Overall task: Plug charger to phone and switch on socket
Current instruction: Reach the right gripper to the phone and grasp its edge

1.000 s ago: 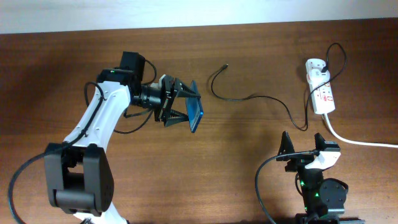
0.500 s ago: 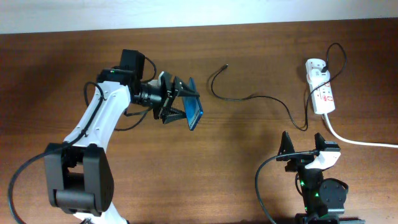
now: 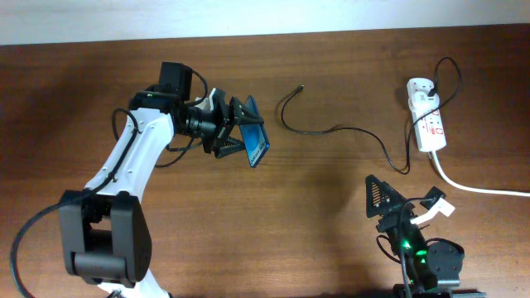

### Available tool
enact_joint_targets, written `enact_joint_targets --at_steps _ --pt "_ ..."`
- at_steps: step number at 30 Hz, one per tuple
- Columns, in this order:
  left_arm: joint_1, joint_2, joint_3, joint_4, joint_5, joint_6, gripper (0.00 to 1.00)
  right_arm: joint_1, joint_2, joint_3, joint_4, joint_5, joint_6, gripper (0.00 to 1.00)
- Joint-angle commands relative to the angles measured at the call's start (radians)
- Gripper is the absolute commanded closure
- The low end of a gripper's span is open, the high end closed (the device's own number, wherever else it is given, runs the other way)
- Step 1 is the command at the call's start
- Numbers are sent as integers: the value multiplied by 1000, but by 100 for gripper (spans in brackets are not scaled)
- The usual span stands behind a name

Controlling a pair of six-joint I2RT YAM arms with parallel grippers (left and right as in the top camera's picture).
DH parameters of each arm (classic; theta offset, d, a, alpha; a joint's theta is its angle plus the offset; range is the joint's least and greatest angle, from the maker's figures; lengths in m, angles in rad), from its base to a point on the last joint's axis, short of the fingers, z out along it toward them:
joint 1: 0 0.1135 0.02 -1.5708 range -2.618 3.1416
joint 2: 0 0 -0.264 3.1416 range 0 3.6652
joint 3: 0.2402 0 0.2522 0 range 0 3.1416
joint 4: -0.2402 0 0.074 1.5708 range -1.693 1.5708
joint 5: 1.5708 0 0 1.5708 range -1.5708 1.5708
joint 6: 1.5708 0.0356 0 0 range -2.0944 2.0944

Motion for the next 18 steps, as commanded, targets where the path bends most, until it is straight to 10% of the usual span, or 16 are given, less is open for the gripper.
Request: enact_joint_targets --at_steps 1,12,18 --pt "3 -35 12 4 20 -2 39 6 -5 -5 108 -70 -173 2" --pt "3 -35 12 4 20 -2 39 51 489 510 -197 -121 -532 2" --pt "2 -35 12 4 28 -2 39 441 727 723 -301 190 -573 2"
